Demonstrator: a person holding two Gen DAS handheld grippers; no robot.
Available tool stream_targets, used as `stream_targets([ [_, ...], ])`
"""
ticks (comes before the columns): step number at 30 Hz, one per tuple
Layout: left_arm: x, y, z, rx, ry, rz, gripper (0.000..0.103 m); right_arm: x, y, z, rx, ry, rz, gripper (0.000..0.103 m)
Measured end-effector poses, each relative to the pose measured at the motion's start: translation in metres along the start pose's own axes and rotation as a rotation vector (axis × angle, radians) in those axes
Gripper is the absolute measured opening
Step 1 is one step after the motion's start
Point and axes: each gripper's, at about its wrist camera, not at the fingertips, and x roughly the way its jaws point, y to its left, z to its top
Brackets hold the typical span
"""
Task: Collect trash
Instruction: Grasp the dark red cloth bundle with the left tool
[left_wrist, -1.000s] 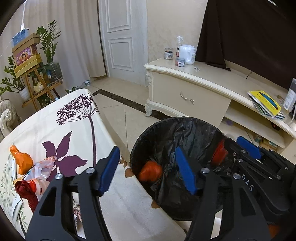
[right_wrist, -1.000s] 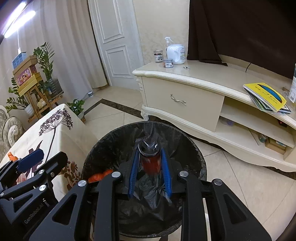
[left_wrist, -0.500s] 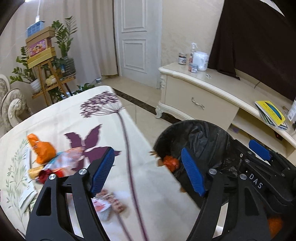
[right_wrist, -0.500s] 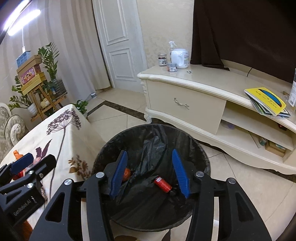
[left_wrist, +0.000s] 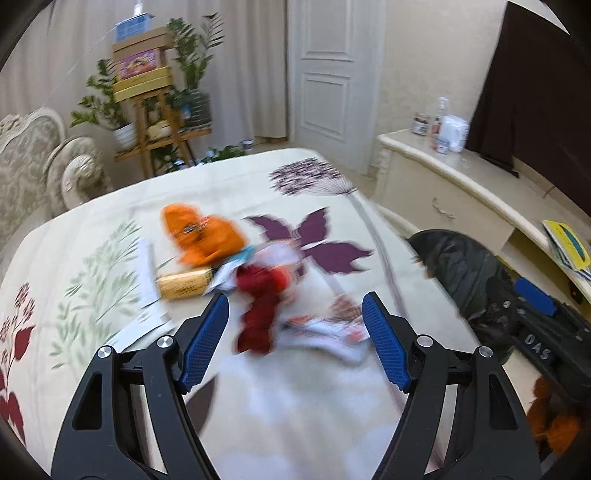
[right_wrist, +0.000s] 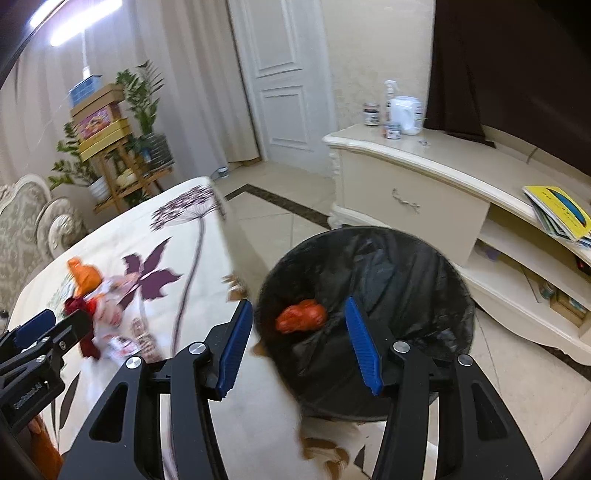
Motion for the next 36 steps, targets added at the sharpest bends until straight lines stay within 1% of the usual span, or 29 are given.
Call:
stream_targets([
  [7, -0.004, 0.049, -0.026, -0.053, 0.04, 0.063, 0.073, -0.003, 0.037, -0.014, -0.066, 0.033, 0.056, 0.052],
  [11, -0.001, 0.067, -0.031, -0.077, 0.057, 0.085, 0.073, -0.002, 0.059, -0.019, -0.112, 0.045, 0.083, 0.052],
  [13, 0.0, 0.071, -0.032, -0.089, 0.062, 0.08, 0.073, -0.001, 0.065, -0.02, -0.119, 0.049, 0.093, 0.052],
  [18, 0.006, 0.063, -0.03, -0.079, 0.063, 0.044, 0.073, 0.001, 0.069, -0.019, -0.128, 0.053, 0.088, 0.052],
  [29, 0.033, 0.036, -0.011, -0.047, 0.069, -0.004, 0.073, 0.009, 0.052, -0.014, -0.095, 0.064, 0.068, 0.052],
  [31, 0.037, 0.034, -0.01, -0.044, 0.073, -0.01, 0.07, 0.011, 0.051, -0.013, -0.091, 0.065, 0.071, 0.052],
  [33, 0.04, 0.034, -0.009, -0.042, 0.08, -0.022, 0.056, 0.011, 0.051, -0.013, -0.091, 0.066, 0.073, 0.052],
  [34, 0.041, 0.033, -0.009, -0.04, 0.085, -0.033, 0.051, 0.011, 0.052, -0.013, -0.092, 0.066, 0.074, 0.052],
  [36, 0.041, 0.033, -0.01, -0.037, 0.093, -0.056, 0.035, 0.012, 0.052, -0.012, -0.093, 0.066, 0.077, 0.052],
])
